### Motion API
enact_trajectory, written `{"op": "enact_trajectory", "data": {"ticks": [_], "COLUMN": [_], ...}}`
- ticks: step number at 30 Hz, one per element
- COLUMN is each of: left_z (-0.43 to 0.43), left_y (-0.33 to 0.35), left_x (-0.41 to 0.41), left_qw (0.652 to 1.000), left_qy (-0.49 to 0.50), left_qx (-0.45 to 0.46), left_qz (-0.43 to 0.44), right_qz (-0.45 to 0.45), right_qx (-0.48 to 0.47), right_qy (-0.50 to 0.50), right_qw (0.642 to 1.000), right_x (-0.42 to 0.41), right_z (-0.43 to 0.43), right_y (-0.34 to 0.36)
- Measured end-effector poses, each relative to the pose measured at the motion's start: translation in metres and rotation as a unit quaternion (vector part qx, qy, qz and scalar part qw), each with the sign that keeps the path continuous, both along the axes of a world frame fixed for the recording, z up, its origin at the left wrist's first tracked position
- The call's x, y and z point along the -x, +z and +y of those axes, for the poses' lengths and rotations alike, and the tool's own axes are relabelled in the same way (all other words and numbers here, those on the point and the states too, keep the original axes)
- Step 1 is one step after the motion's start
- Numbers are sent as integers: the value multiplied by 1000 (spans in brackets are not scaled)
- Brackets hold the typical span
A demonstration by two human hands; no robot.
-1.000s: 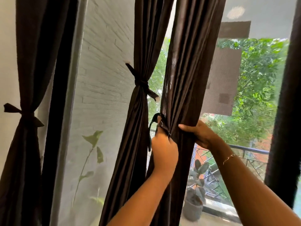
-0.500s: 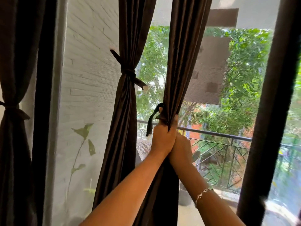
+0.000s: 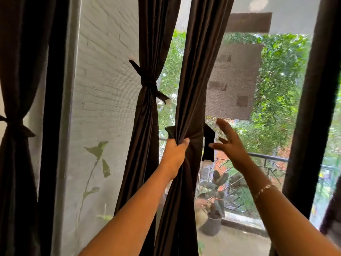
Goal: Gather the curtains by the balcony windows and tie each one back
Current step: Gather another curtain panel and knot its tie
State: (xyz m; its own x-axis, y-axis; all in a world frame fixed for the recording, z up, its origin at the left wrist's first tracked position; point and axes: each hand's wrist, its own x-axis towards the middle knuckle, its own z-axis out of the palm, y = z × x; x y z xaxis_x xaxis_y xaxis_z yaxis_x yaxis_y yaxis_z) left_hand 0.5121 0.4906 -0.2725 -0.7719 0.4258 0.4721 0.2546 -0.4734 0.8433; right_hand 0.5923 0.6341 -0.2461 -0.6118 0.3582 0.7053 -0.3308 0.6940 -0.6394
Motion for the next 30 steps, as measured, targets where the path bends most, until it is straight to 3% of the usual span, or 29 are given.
{"op": "enact_trajectory", "data": {"ticks": [3,8,9,11,13,15,20,22,24,30], "left_z": [-2,-3,-2,2,7,13,14,12,9,-6], "left_y": [2,0,-1,-3,-5,-8,-22,-26,-29,-34], "left_x": [-7,3,6,9,9,5,-9,-11,-9,-12], "left_qw": [998,998,998,995,992,986,960,932,917,905], "left_qy": [-42,25,46,79,107,145,141,197,224,177], "left_qx": [-40,-51,-52,-59,-58,-47,-79,-51,-31,-5], "left_qz": [-37,-1,10,29,43,70,229,300,329,388], "right_qz": [-95,-119,-123,-138,-165,-191,-182,-181,-186,-184], "right_qx": [-19,-136,-114,28,185,275,332,348,356,379], "right_qy": [70,-52,-45,35,125,202,287,304,313,288], "right_qw": [993,982,985,989,961,920,880,868,861,860], "right_x": [14,-3,-11,-26,-38,-45,-46,-45,-45,-45], "right_z": [2,7,5,-4,-23,-44,-71,-75,-77,-78], "right_y": [14,25,25,22,19,15,10,14,18,24]}}
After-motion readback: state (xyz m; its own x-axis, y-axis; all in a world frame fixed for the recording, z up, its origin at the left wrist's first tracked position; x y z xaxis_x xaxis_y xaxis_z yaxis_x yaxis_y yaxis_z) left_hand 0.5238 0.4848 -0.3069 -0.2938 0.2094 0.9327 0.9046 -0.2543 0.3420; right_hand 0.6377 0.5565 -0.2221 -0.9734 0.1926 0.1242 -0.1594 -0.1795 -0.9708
